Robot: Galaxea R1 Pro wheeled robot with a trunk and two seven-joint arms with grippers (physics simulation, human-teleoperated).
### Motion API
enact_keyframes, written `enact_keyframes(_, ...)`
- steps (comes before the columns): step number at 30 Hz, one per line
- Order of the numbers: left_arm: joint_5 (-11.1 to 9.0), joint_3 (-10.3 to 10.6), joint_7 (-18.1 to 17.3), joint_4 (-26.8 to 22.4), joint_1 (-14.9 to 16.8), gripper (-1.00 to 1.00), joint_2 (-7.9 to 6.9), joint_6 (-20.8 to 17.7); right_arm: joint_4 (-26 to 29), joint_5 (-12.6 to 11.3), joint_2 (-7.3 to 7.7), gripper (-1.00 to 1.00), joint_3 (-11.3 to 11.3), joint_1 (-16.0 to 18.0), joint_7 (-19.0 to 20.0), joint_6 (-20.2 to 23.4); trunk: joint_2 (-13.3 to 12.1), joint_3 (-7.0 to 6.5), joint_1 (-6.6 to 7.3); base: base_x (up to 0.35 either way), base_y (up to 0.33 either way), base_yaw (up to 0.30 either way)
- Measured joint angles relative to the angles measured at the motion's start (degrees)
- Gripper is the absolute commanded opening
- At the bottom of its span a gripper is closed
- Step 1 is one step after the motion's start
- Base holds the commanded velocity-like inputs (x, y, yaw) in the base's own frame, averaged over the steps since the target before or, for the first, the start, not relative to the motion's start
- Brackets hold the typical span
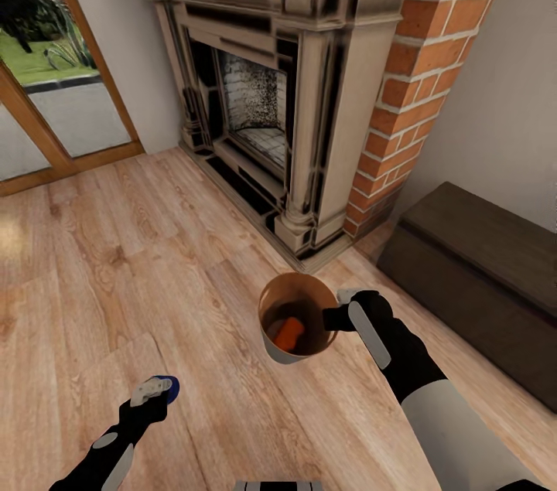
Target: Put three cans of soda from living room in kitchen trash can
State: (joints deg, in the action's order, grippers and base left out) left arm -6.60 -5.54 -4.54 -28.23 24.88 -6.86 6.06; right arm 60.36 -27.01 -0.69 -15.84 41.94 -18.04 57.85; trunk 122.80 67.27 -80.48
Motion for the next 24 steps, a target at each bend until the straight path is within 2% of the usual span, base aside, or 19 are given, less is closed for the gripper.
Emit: enact_keyframes(24,0.0,0.0,0.02,0.0,0.0,-1.0,0.0,0.0,0.0,-0.07,0.0,-1.0,0.0,-0.12,0.01,-0.01,-9.63,-6.55,5.27,0.0,0.0,0.0)
